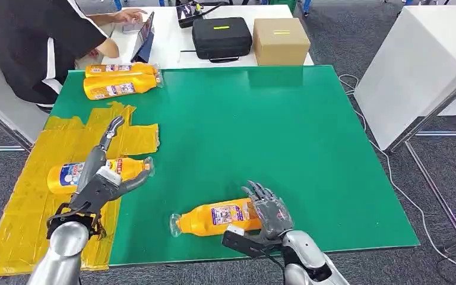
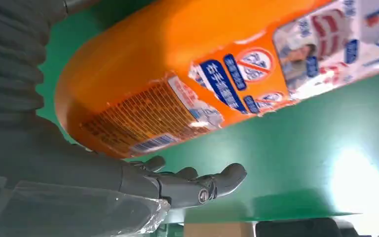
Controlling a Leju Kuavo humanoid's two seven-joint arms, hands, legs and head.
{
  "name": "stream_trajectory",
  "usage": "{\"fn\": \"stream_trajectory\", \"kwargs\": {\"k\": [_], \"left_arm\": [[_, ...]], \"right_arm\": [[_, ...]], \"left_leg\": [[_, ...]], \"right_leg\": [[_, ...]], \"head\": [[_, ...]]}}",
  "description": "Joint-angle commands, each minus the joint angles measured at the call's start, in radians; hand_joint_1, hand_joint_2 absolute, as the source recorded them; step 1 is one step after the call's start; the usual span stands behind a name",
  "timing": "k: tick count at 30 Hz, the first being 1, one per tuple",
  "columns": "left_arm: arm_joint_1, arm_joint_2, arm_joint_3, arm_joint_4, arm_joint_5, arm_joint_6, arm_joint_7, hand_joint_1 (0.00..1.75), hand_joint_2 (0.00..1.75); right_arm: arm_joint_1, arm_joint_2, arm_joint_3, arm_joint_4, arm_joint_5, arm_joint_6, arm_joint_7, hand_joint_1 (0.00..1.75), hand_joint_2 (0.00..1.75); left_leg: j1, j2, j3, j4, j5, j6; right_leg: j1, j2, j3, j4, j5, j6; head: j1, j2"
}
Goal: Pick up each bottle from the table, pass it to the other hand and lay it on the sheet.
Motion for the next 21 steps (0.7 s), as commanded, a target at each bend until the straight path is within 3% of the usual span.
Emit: {"fn": "stream_trajectory", "kwargs": {"k": [1, 11, 12, 13, 21], "left_arm": [[-0.047, -0.008, 0.001, 0.082, 0.006, -0.001, 0.005, 0.0, 1.75], [-0.054, -0.017, -0.006, 0.106, 0.013, 0.007, -0.011, 0.0, 1.75], [-0.056, -0.017, -0.007, 0.111, 0.015, 0.007, -0.015, 0.0, 1.75], [-0.056, -0.018, -0.009, 0.114, 0.018, 0.009, -0.019, 0.0, 1.75], [-0.043, -0.019, -0.01, 0.089, 0.021, 0.011, -0.023, 0.0, 1.75]], "right_arm": [[-0.043, 0.009, -0.012, 0.101, -0.002, -0.005, 0.002, 0.0, 1.75], [-0.104, 0.05, 0.029, 0.217, 0.063, 0.005, -0.016, 0.03, 1.75], [-0.111, 0.055, 0.034, 0.234, 0.07, 0.007, -0.015, 1.47, 1.75], [-0.117, 0.06, 0.038, 0.249, 0.077, 0.009, -0.015, 1.75, 1.75], [-0.077, 0.091, 0.023, 0.187, 0.125, 0.017, 0.017, 1.75, 1.75]], "left_leg": [[0.001, 0.0, 0.004, -0.001, -0.001, -0.003], [0.001, 0.002, 0.004, -0.001, -0.001, -0.004], [0.001, 0.002, 0.004, -0.001, -0.001, -0.004], [0.001, 0.001, 0.003, -0.001, 0.0, -0.002], [0.001, 0.002, 0.004, -0.001, 0.0, -0.003]], "right_leg": [[0.001, 0.0, 0.004, -0.002, 0.0, -0.001], [0.001, 0.001, 0.004, -0.002, 0.0, -0.001], [0.001, 0.001, 0.004, -0.002, 0.0, -0.001], [0.001, 0.0, 0.003, -0.002, 0.0, -0.001], [0.001, 0.001, 0.004, -0.002, 0.0, -0.001]], "head": [[0.0, 0.0], [0.0, 0.0], [0.0, 0.0], [0.0, 0.0], [0.0, 0.0]]}}
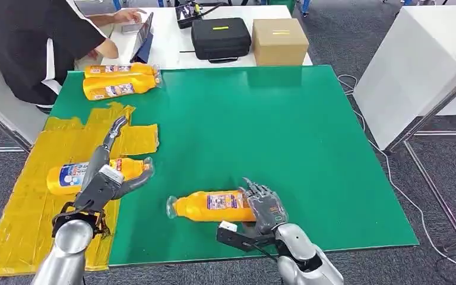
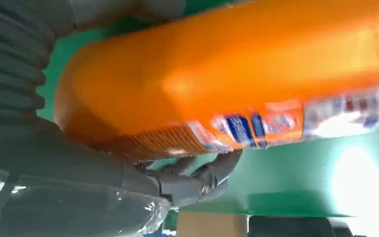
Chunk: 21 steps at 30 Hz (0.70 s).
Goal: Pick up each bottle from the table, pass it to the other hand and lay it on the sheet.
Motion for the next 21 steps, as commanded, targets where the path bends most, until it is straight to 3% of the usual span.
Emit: {"fn": "stream_trajectory", "kwargs": {"k": [1, 8, 15, 21], "left_arm": [[-0.028, -0.002, -0.009, 0.041, 0.006, 0.002, -0.001, 0.0, 1.75], [-0.022, -0.002, -0.008, 0.033, 0.009, 0.0, 0.001, 0.0, 1.75], [-0.008, -0.004, -0.006, 0.023, 0.01, 0.002, 0.004, 0.0, 1.75], [0.023, 0.0, 0.007, -0.003, 0.015, 0.006, 0.002, 0.0, 1.75]], "right_arm": [[0.009, 0.041, 0.01, 0.041, 0.042, 0.023, 0.031, 1.75, 1.75], [0.023, 0.047, -0.017, 0.029, 0.061, 0.051, 0.02, 1.75, 1.75], [0.04, 0.06, -0.062, -0.01, 0.018, -0.024, -0.024, 1.75, 1.75], [0.079, 0.094, -0.151, -0.103, -0.167, -0.275, -0.153, 1.75, 1.75]], "left_leg": [[0.001, -0.001, 0.002, -0.001, -0.001, -0.003], [0.001, -0.002, 0.003, -0.001, -0.001, -0.003], [0.0, -0.001, 0.002, -0.001, 0.0, -0.002], [0.0, -0.001, 0.001, 0.0, -0.001, -0.002]], "right_leg": [[0.001, -0.001, 0.003, -0.002, 0.0, -0.001], [0.001, -0.002, 0.004, -0.002, -0.001, -0.001], [0.0, -0.001, 0.002, -0.001, -0.001, 0.0], [0.0, 0.0, 0.001, 0.0, -0.001, 0.0]], "head": [[0.0, 0.0], [0.0, 0.0], [0.0, 0.0], [0.0, 0.0]]}}
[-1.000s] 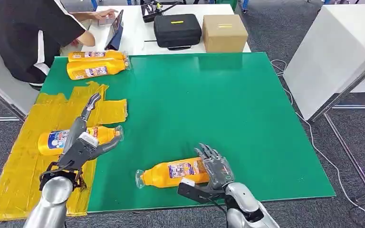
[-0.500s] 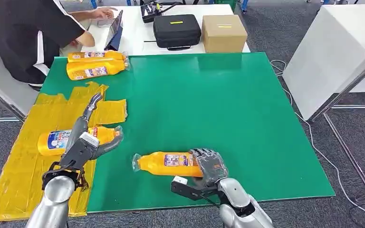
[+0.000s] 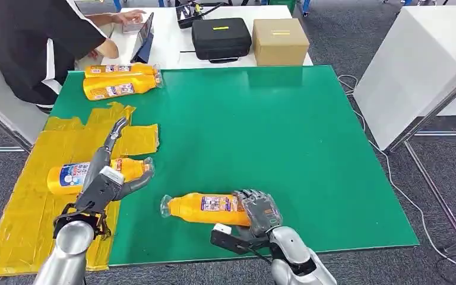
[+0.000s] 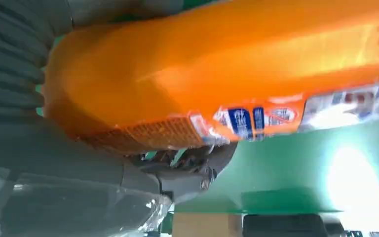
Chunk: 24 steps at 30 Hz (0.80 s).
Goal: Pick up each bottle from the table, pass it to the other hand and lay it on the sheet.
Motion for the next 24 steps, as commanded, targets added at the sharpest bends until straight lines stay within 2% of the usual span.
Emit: {"fn": "stream_trajectory", "kwargs": {"k": [1, 16, 20, 24], "left_arm": [[0.016, 0.003, 0.009, -0.005, 0.018, 0.002, 0.0, 0.0, 1.75], [0.016, 0.004, 0.009, -0.006, 0.019, 0.001, 0.0, 0.0, 1.75], [0.018, 0.008, 0.019, -0.018, 0.167, -0.109, -0.035, 0.0, 1.75], [0.033, 0.016, 0.06, -0.003, 0.466, -0.32, -0.001, 0.0, 1.75]], "right_arm": [[0.041, 0.044, -0.121, -0.084, -0.188, -0.234, -0.119, 1.75, 1.75], [0.041, 0.042, -0.123, -0.084, -0.19, -0.236, -0.121, 1.75, 1.75], [0.046, 0.06, -0.147, -0.077, -0.299, -0.328, -0.183, 1.75, 1.75], [0.016, 0.079, -0.142, -0.036, -0.417, -0.395, -0.299, 1.75, 1.75]], "left_leg": [[0.0, 0.0, 0.002, 0.0, -0.002, -0.003], [0.0, 0.0, 0.001, 0.0, -0.001, -0.003], [0.0, 0.0, 0.0, 0.0, -0.001, -0.002], [0.0, 0.002, 0.001, -0.001, -0.001, -0.002]], "right_leg": [[0.0, 0.0, 0.002, 0.0, -0.002, -0.001], [0.0, 0.0, 0.001, -0.001, -0.001, -0.001], [0.0, 0.0, 0.001, -0.001, 0.0, -0.001], [0.0, 0.002, 0.0, -0.001, 0.0, -0.001]], "head": [[0.0, 0.0], [0.0, 0.0], [0.0, 0.0], [0.0, 0.0]]}}
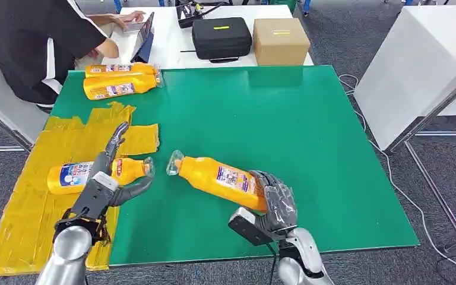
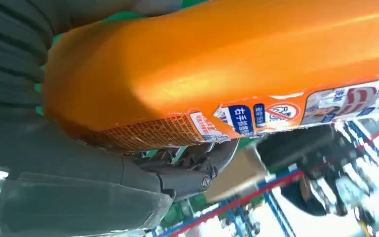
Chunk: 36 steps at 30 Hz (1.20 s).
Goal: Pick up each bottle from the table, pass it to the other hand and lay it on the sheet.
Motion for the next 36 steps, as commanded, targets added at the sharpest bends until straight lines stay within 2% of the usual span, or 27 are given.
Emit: {"fn": "stream_trajectory", "kwargs": {"k": [1, 6, 11, 17, 20, 32, 36], "left_arm": [[-0.003, 0.025, 0.057, 0.041, 0.37, -0.262, 0.034, 0.0, 1.75], [-0.034, 0.019, 0.0, 0.119, 0.406, -0.28, 0.067, 0.0, 1.75], [-0.036, 0.007, -0.051, 0.133, 0.417, -0.249, 0.068, 0.0, 1.75], [-0.033, -0.011, -0.05, 0.108, 0.52, -0.261, 0.086, 0.0, 1.75], [-0.034, -0.02, -0.025, 0.1, 0.624, -0.276, 0.098, 0.0, 1.75], [-0.035, -0.019, -0.024, 0.101, 0.626, -0.276, 0.099, 0.0, 1.75], [-0.054, -0.017, 0.008, 0.13, 0.728, -0.293, 0.117, 0.0, 1.75]], "right_arm": [[-0.055, 0.043, -0.023, 0.071, -0.168, -0.113, -0.155, 1.75, 1.75], [-0.101, 0.074, 0.049, 0.089, -0.242, -0.173, -0.268, 1.75, 1.75], [-0.144, 0.085, 0.11, 0.119, -0.272, -0.214, -0.294, 1.75, 1.75], [-0.194, 0.075, 0.137, 0.159, -0.31, -0.231, -0.325, 1.75, 1.75], [-0.219, 0.086, 0.179, 0.188, -0.33, -0.227, -0.338, 1.75, 1.75], [-0.219, 0.09, 0.181, 0.188, -0.33, -0.229, -0.338, 1.75, 1.75], [-0.242, 0.114, 0.23, 0.219, -0.279, -0.231, -0.33, 1.75, 1.75]], "left_leg": [[0.0, 0.002, 0.002, -0.001, 0.0, -0.002], [0.001, 0.003, 0.004, -0.001, -0.001, -0.004], [0.001, 0.002, 0.002, -0.001, 0.0, -0.002], [0.001, 0.002, 0.002, 0.0, -0.001, -0.002], [0.001, 0.001, 0.002, 0.0, 0.0, -0.002], [0.001, 0.001, 0.001, 0.0, 0.0, -0.002], [0.001, 0.002, 0.003, 0.0, -0.001, -0.003]], "right_leg": [[0.0, 0.002, 0.001, -0.001, 0.0, -0.001], [0.0, 0.002, 0.003, -0.001, 0.0, -0.001], [0.0, 0.001, 0.001, -0.001, 0.0, -0.001], [0.001, 0.001, 0.002, -0.001, 0.0, 0.0], [0.0, 0.001, 0.002, -0.001, 0.0, -0.001], [0.0, 0.0, 0.001, -0.001, 0.0, 0.0], [0.001, 0.002, 0.003, -0.001, 0.0, -0.001]], "head": [[0.0, 0.0], [0.0, 0.0], [0.0, 0.0], [0.0, 0.0], [0.0, 0.0], [0.0, 0.0], [0.0, 0.0]]}}
